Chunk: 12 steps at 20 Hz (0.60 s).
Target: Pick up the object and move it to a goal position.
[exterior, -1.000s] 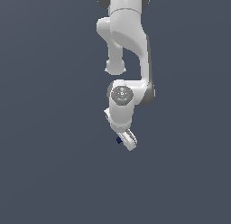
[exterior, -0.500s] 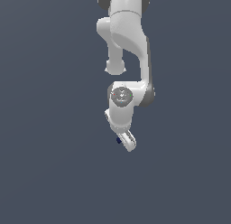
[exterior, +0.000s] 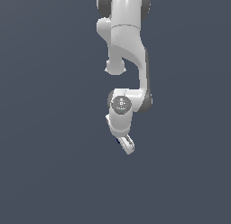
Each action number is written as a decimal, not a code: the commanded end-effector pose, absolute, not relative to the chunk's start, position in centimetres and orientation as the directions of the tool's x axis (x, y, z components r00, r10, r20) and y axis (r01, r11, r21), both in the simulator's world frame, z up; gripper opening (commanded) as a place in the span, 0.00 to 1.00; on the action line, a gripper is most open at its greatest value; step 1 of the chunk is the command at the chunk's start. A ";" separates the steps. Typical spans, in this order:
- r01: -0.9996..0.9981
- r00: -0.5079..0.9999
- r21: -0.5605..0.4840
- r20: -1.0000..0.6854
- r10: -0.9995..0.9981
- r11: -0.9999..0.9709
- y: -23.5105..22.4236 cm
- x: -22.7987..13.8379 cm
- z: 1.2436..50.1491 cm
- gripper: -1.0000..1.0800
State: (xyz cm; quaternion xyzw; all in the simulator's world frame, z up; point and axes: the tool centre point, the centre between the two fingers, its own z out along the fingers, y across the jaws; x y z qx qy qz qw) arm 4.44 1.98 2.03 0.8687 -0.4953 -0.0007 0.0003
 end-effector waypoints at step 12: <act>-0.861 0.509 0.000 0.000 -0.861 -0.509 2.0 4.6 1.3 0.00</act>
